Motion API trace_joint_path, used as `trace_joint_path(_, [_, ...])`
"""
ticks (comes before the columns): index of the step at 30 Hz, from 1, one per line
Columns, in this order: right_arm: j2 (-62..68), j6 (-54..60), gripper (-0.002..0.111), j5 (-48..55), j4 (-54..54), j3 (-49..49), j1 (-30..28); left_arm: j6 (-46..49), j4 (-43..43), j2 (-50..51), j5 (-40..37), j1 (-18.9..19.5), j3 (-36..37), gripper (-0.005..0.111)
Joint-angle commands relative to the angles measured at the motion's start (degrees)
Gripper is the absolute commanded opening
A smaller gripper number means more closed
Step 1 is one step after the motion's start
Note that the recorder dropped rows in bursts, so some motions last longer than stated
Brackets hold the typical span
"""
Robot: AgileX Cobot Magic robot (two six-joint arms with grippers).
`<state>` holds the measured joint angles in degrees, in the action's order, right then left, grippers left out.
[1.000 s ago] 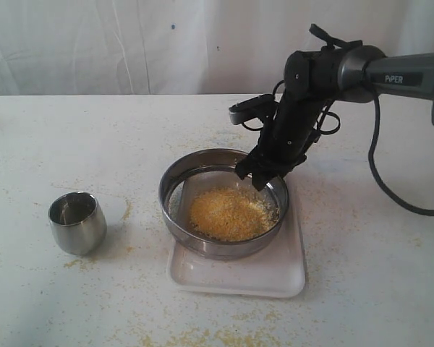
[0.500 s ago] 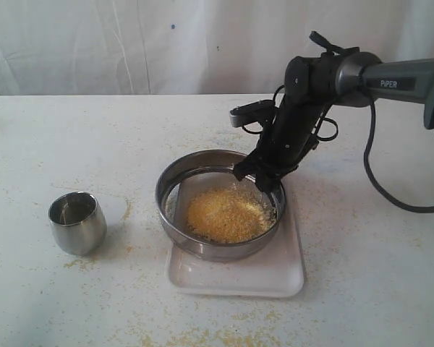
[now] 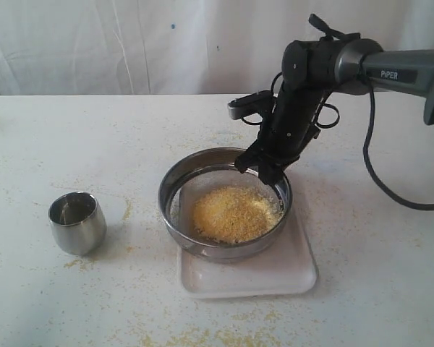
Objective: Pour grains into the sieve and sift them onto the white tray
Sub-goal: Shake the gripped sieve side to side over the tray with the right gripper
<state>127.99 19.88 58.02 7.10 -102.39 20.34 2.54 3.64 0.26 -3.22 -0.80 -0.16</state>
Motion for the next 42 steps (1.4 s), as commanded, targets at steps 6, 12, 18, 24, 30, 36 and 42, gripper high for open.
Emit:
trace_joint_path(6, [-3.5,0.7,0.000,4.7,-1.6,-3.0,-3.0,0.1,-0.4,-0.3,0.2,0.2,0.2,0.000])
trace_joint_path(12, [-5.0,8.2,0.000,11.9,5.6,-3.0,-5.0,0.1,-0.4,-0.3,0.2,0.2,0.2,0.000])
trace_joint_path(18, [-5.3,5.6,0.000,10.6,6.0,-2.9,-6.2,0.1,-0.4,-0.3,0.2,0.2,0.2,0.000])
trace_joint_path(24, [-6.0,14.9,0.000,11.9,15.1,-2.0,-6.1,0.1,-0.4,-0.3,0.2,0.2,0.2,0.000])
trace_joint_path(30, [-6.5,-4.5,0.000,6.7,1.4,-1.7,-6.8,0.1,-0.4,-0.3,0.2,0.2,0.2,0.000])
trace_joint_path(36, [-6.8,15.5,0.000,11.9,20.6,-0.5,-5.7,0.1,-0.4,-0.3,0.2,0.2,0.2,0.000])
trace_joint_path(42, [-6.9,-13.9,0.000,5.2,-0.3,-0.4,-6.0,0.1,-0.4,-0.3,0.2,0.2,0.2,0.000])
